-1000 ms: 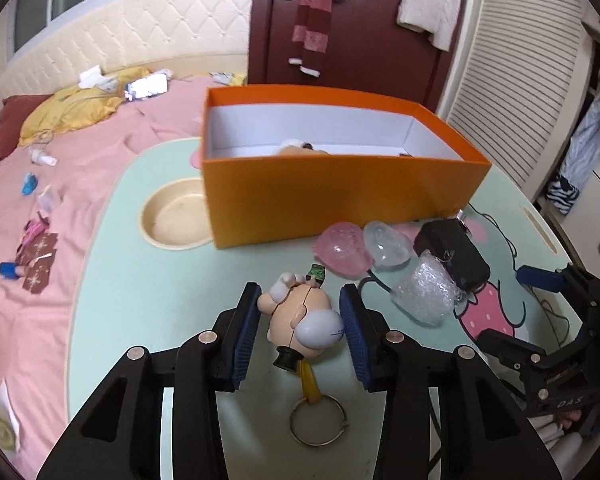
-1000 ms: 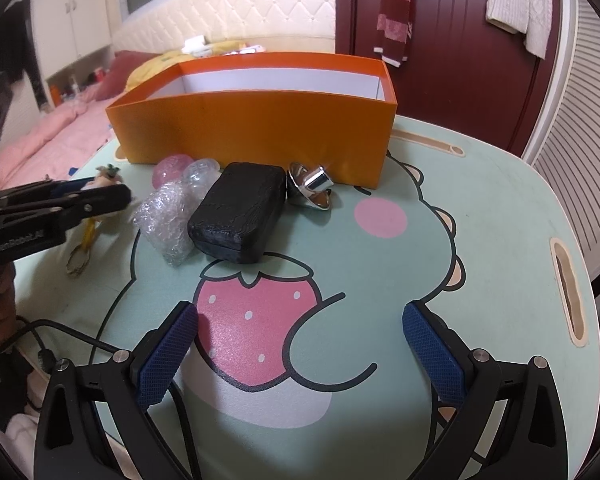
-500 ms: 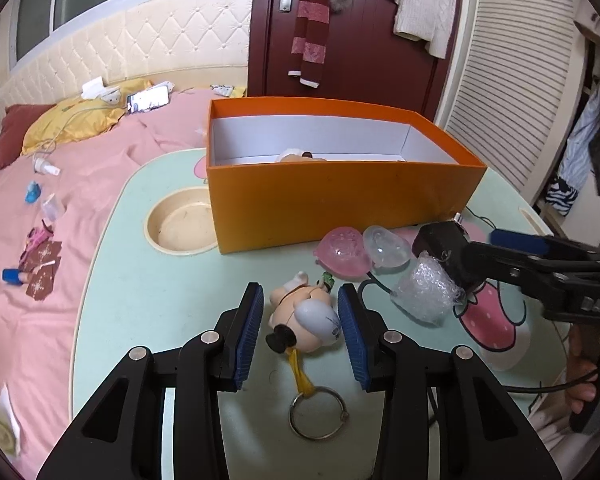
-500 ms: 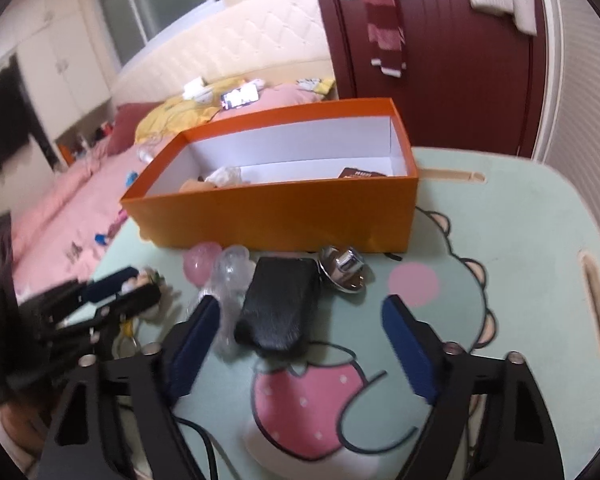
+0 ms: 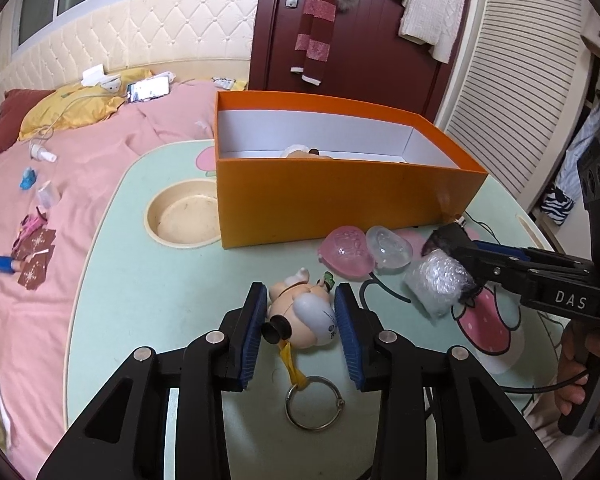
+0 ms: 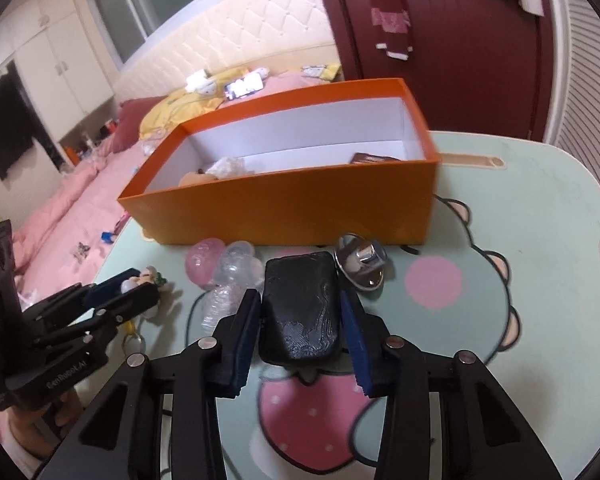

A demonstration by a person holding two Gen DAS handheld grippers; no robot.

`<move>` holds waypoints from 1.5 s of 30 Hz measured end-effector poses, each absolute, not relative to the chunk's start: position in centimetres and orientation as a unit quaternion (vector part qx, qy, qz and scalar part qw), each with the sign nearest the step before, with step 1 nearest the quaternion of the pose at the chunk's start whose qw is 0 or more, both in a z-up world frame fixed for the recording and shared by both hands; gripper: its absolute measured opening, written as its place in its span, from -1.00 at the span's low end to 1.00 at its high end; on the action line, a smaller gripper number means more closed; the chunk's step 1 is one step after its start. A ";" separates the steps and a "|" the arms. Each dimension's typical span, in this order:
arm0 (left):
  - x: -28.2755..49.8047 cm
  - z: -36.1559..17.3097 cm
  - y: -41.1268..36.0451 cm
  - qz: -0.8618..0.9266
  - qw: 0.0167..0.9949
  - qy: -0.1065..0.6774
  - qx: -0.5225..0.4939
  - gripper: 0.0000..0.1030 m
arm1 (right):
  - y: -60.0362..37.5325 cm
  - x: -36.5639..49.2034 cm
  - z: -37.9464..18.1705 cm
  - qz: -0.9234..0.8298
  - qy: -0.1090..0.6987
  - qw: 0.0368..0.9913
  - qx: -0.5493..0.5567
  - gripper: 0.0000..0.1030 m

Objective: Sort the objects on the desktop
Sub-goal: 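Put the keychain in the box with left tool while right tool drops the pouch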

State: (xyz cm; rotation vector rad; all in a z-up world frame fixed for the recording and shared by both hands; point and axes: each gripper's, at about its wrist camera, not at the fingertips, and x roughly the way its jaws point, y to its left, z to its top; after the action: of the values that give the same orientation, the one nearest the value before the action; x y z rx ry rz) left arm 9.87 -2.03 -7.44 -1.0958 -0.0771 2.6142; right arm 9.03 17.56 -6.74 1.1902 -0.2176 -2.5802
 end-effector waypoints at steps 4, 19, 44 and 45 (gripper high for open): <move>9.6 -7.6 -2.7 0.904 0.166 -0.053 -0.390 -0.28 | 18.1 9.3 -6.7 -0.900 -0.070 0.134 0.409 -0.22; 10.0 -7.9 0.0 0.909 0.150 0.028 -0.388 -0.29 | 17.7 8.9 -7.7 -0.900 -0.032 0.143 0.410 -0.22; 2.5 0.5 0.4 0.941 0.154 -0.004 -0.300 -0.29 | 18.1 4.2 -1.1 -0.925 -0.083 0.196 0.316 -0.22; 2.1 0.2 0.5 0.939 0.155 -0.005 -0.306 -0.29 | 18.1 3.8 -1.3 -0.923 -0.087 0.196 0.319 -0.22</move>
State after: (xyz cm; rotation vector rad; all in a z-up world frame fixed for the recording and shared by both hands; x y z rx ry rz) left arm 2.10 0.49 0.15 -0.8769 -0.0150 2.6915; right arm 3.81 18.11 -1.32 0.8945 -0.2434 -2.5859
